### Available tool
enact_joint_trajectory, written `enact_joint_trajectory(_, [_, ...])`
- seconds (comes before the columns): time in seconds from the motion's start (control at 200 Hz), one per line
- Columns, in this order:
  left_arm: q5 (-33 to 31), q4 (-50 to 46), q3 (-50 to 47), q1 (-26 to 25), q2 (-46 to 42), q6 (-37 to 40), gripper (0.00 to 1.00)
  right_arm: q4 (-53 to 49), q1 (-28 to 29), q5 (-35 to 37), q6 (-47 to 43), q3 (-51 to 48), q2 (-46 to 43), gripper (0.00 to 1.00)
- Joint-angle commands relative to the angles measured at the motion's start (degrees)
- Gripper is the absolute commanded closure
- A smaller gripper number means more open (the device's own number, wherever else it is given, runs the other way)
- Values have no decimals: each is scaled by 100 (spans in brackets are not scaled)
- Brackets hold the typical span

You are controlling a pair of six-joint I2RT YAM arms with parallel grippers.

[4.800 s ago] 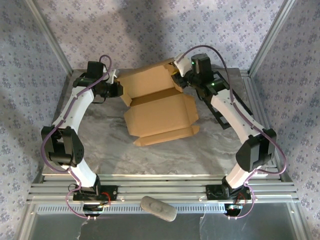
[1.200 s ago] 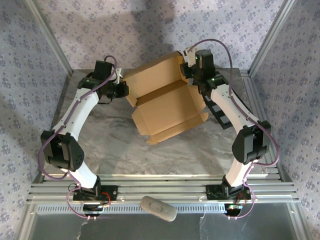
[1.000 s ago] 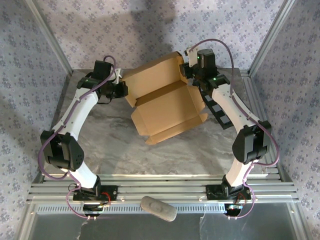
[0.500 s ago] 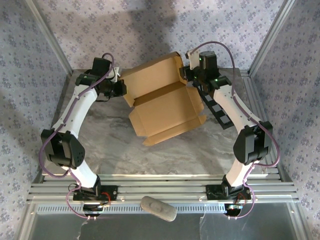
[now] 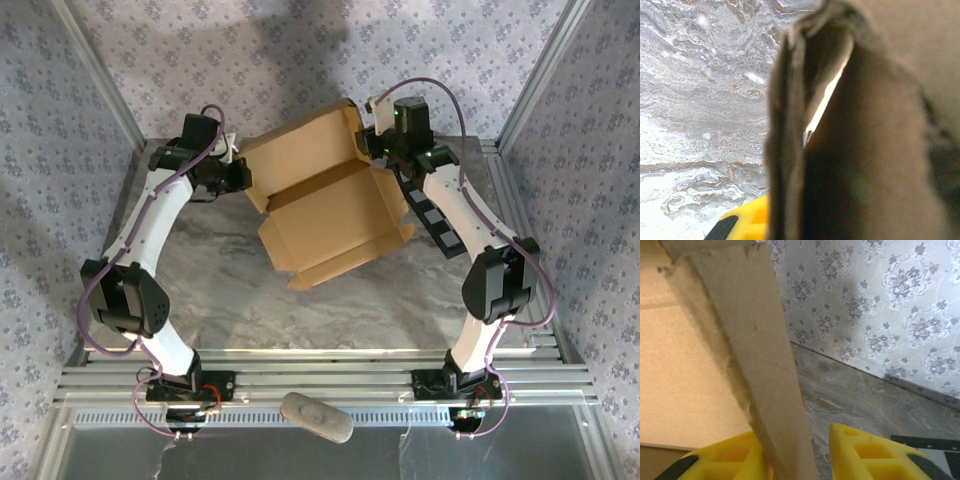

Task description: Fold the paper box

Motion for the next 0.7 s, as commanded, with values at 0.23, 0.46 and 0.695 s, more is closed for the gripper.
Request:
enact_joint_trajectory(0.23, [221,-208,406,71,45,-172,100,-176,-83,8,-24,54,-264,100])
enact_joint_trajectory(0.46, [341,-556,681,89,172,-324,100,-387,-162,-175,-50,-56,-485,86])
enact_joint_trajectory(0.695, [337,-664,661,89,170,-351,100,-543,-248,-1013,75,88,-539,48])
